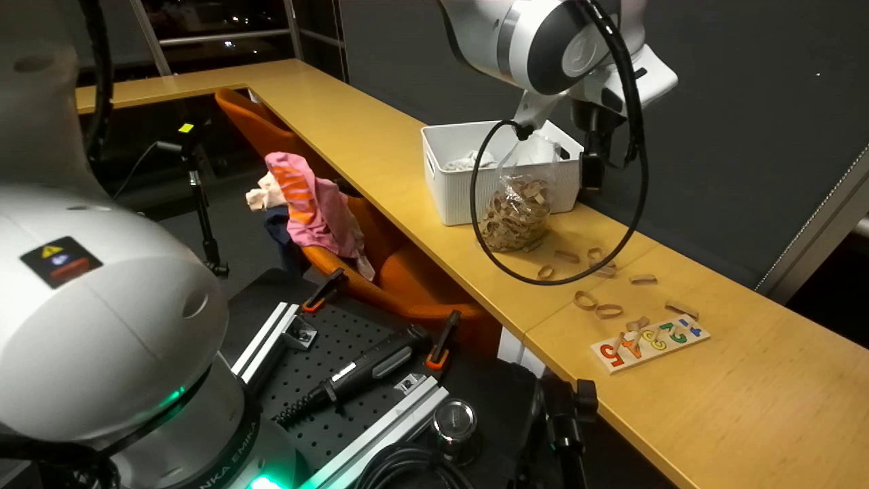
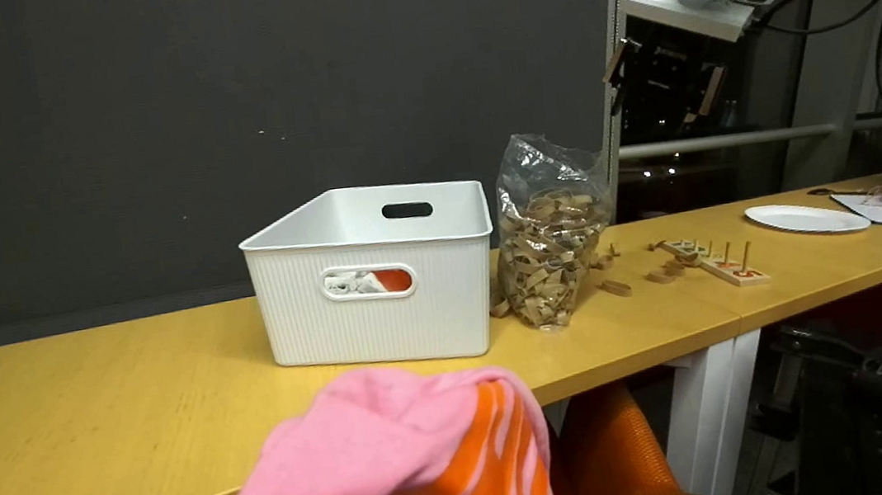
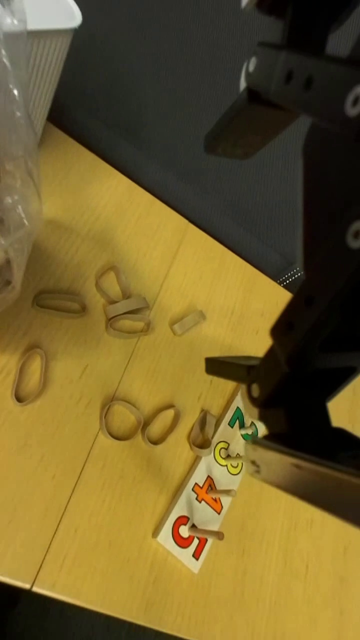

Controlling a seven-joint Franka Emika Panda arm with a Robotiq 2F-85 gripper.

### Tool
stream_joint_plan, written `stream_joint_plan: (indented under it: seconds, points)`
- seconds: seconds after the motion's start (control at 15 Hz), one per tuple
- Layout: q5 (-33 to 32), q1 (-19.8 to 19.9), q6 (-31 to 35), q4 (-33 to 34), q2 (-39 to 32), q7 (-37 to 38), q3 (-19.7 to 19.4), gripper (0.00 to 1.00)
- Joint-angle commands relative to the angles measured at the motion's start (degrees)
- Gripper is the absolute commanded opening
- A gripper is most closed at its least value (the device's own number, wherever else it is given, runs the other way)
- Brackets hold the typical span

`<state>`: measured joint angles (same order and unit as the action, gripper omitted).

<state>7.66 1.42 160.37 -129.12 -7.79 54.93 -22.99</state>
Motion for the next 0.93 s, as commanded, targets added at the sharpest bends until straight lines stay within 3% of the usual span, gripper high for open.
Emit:
stream_joint_plan:
  seconds: [0.0, 0.4, 0.87]
  points:
    - [8.27, 7.08, -7.96, 6.45, -4.2, -7.62, 5.25, 1.0]
    - [12.7, 12.11, -11.91, 12.04, -11.86, -12.31, 7.01, 1.0]
    - [14.04, 14.27, -12.28, 25.02, -25.87, -15.14, 10.58, 1.0]
